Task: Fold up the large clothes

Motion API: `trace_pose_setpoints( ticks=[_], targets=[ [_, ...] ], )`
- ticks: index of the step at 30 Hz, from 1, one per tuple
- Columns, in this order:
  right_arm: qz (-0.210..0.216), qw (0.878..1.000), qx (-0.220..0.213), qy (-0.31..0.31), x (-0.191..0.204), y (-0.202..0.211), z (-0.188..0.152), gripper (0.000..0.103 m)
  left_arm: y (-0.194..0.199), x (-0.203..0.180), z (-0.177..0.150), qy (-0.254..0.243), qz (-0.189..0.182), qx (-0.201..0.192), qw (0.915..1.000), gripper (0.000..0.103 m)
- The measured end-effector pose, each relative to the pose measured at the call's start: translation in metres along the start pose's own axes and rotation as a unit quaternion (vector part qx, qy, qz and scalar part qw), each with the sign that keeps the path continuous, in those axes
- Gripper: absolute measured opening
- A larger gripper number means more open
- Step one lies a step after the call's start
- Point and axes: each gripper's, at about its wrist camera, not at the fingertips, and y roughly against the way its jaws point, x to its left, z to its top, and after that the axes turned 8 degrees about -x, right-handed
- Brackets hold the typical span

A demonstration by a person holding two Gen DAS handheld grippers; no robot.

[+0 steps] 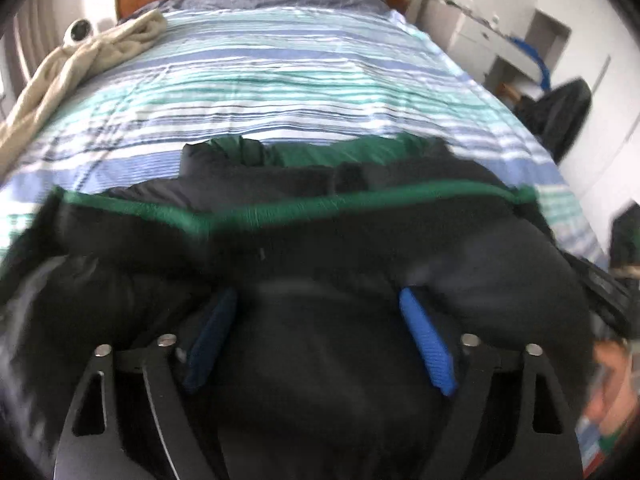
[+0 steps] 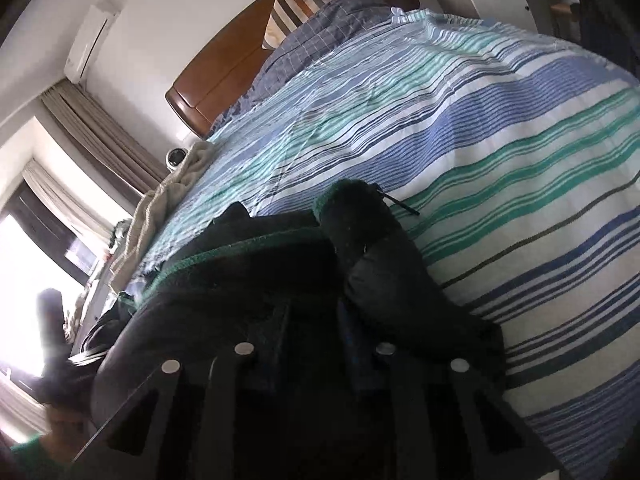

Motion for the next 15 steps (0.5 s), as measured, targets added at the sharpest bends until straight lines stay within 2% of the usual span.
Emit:
trace_pose_setpoints(
  ticks=[3,6,8,12,15],
  targets=[
    [0.002,1.000,-0.002,-0.001,-0.001,0.002,0.000,0.022,0.031,-0.007,-0.011,-0.022,-0.023,-0.009,0.9994,0.084],
    [0.002,1.000,-0.003,-0.001,0.001,0.001,0.000,0.022,0.016,0.000,-0.026,-0.016,-0.033,0.005,0.9993,0.085],
    [-0.002,1.000,-0.001,0.000,0.002,0.001,0.001,0.022,0.005,0.006,-0.031,-0.009,-0.044,-0.002,0.9990,0.087],
    [-0.008,1.000,0.001,0.001,0.002,-0.001,0.001,0.022,-0.005,0.003,-0.033,-0.016,-0.036,-0.001,0.9992,0.089],
    [-0.013,1.000,0.002,0.007,0.004,-0.001,0.001,0.022,0.002,-0.003,-0.030,-0.021,-0.021,0.010,0.9995,0.088]
  ],
)
